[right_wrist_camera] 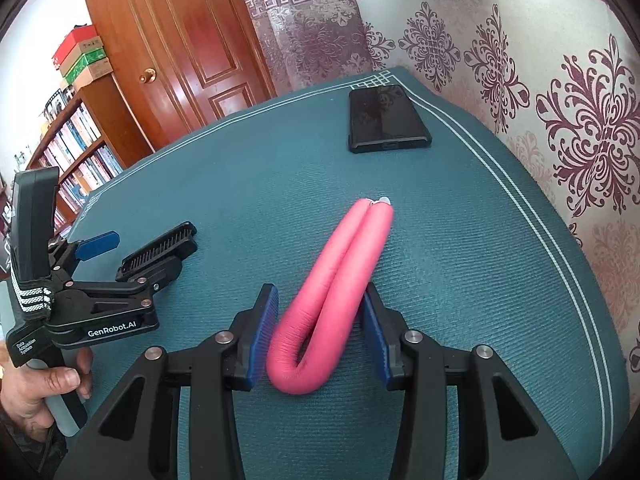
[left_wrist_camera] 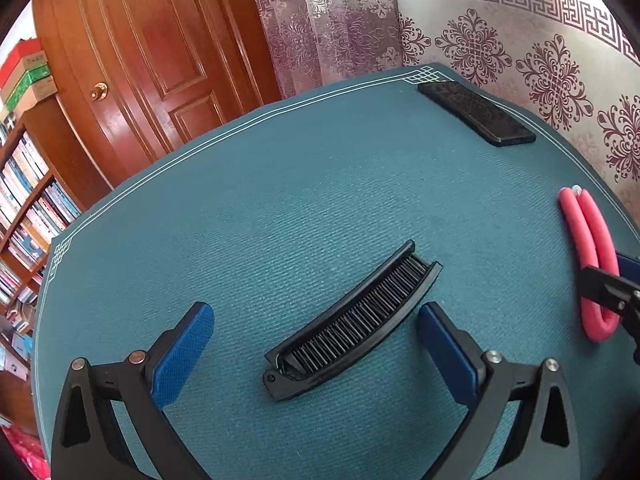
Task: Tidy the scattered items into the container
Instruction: 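Grasp the black comb with the left tool while the right tool grasps the pink roller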
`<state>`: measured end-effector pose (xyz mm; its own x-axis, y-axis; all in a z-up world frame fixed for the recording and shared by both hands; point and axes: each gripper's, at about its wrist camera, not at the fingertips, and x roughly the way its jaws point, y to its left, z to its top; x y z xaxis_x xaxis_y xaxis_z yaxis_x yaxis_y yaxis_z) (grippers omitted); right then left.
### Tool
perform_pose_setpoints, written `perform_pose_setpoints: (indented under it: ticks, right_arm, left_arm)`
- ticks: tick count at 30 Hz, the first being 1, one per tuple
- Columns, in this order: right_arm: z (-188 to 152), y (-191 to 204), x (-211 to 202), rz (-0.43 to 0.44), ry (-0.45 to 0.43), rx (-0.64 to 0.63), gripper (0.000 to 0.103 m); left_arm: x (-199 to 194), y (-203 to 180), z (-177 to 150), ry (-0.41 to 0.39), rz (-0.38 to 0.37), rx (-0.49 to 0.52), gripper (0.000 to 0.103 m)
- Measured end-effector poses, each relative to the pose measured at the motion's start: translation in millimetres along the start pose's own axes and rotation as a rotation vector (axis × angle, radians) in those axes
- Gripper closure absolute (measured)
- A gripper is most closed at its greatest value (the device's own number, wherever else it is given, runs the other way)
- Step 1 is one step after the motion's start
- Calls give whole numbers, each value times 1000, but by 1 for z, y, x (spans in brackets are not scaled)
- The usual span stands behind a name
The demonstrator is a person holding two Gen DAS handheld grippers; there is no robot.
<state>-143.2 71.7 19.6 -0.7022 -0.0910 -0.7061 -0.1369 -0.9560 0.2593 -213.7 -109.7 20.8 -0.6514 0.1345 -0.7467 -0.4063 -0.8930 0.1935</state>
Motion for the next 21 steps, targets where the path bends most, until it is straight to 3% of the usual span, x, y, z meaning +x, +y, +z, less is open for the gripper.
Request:
perform_pose_setpoints:
  ticks: [4, 9, 11, 15, 17, 21]
  right_arm:
    - [1, -6, -2, 38, -4, 46, 57]
    - [2, -9, -6, 27, -27, 62, 56]
    - [2, -11, -7, 19, -38, 65, 48]
    - [2, -12, -12, 2, -65, 69, 45]
    - [2, -13, -12, -5, -70, 74, 40]
    - [1, -15, -15, -19, -90, 83, 40]
  left_arm:
    - [4, 5, 1, 7, -27, -54, 5]
    - [-1, -2, -2, -7, -100, -95, 40]
    - [-5, -9, -3, -16, -95, -81, 50]
    - [-11, -15, -8, -20, -91, -100, 64]
    - [-15, -14, -11, -19, -94, -128, 68]
    - [-20, -9, -18, -22, -94, -173, 73]
